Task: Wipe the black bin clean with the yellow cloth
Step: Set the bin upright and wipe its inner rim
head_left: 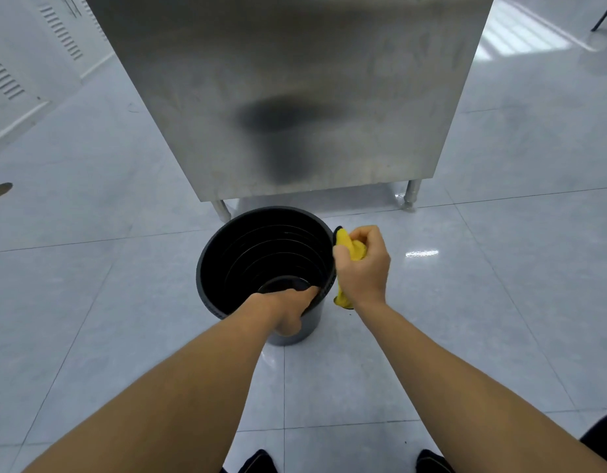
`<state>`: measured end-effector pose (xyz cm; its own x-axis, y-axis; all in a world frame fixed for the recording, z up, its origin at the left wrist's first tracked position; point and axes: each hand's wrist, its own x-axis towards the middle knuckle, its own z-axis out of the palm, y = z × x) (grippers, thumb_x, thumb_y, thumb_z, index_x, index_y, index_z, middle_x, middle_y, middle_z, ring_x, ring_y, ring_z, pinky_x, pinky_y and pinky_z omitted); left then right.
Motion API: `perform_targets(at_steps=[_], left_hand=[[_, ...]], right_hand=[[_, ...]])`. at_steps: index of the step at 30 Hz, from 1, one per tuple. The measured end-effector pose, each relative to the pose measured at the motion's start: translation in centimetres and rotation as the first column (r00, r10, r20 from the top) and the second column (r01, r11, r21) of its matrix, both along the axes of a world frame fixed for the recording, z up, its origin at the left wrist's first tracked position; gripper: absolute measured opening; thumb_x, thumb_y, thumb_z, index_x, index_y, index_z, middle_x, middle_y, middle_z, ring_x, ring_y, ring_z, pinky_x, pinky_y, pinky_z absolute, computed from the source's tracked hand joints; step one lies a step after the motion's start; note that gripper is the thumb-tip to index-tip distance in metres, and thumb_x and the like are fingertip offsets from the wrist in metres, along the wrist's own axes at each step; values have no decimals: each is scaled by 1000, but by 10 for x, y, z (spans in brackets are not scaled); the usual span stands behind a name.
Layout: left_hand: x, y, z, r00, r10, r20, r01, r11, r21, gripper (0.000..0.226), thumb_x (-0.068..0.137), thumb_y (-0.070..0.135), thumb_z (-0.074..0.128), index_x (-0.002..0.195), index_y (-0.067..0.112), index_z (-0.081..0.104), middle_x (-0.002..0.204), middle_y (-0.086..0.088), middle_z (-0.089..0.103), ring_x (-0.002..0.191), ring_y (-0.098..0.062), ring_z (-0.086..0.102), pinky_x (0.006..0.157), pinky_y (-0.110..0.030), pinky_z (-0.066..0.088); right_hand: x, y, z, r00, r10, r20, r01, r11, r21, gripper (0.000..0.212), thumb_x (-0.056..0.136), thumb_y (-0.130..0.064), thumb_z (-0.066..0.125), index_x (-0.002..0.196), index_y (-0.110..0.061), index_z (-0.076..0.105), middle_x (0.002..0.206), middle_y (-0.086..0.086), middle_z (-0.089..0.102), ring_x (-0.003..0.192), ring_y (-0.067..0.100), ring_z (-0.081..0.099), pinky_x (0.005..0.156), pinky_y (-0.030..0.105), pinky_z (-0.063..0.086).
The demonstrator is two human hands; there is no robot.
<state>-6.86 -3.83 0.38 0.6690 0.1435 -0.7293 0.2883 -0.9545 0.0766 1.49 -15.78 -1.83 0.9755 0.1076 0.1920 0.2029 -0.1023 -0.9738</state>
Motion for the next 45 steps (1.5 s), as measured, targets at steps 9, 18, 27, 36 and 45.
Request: perform_targets(at_steps=[9, 18, 27, 36, 45], left_hand=[[-4, 13, 2, 996, 19, -85, -18, 1000, 8, 76, 94, 38, 62, 159, 22, 25, 156, -7, 41, 135, -32, 47, 105, -42, 47], [-9, 21, 10, 966, -84, -246, 129, 977, 171, 40, 91, 38, 67, 123, 15, 63, 110, -4, 61, 101, -27, 61, 99, -43, 54], [-13, 12, 15, 968, -153, -198, 160, 987, 18, 30, 97, 37, 58, 107, 10, 65, 91, -3, 52, 85, -22, 52, 85, -38, 50], [-12, 7, 9, 971, -149, -186, 150, 989, -9, 40, 95, 43, 60, 122, 14, 66, 102, -1, 57, 95, -23, 56, 98, -43, 53], [-10, 19, 6, 975, 94, -201, -108, 992, -59, 68, 83, 68, 59, 130, 18, 63, 129, 0, 58, 124, -27, 54, 108, -47, 43]], right_hand=[[-3, 16, -25, 855, 519, -6, -439, 716, -543, 56, 85, -43, 67, 137, -26, 56, 145, -5, 53, 142, 19, 36, 111, 43, 37], [-12, 8, -39, 888, 457, -46, -302, 505, -809, 26, 93, -22, 57, 111, -15, 74, 144, -1, 51, 150, 18, 15, 113, 40, 32], [-12, 4, -29, 940, 338, -36, -210, 495, -843, 20, 81, -3, 63, 96, -7, 75, 132, 6, 54, 134, 19, 40, 101, 32, 44], [-18, -3, -20, 930, 353, -101, -231, 350, -908, 10, 84, -5, 65, 88, -14, 67, 131, 5, 59, 148, 24, 22, 116, 52, 25], [-21, 6, -10, 898, 437, -57, -182, 250, -951, 21, 82, -19, 68, 68, -19, 53, 110, 7, 66, 146, 28, 26, 122, 50, 1]])
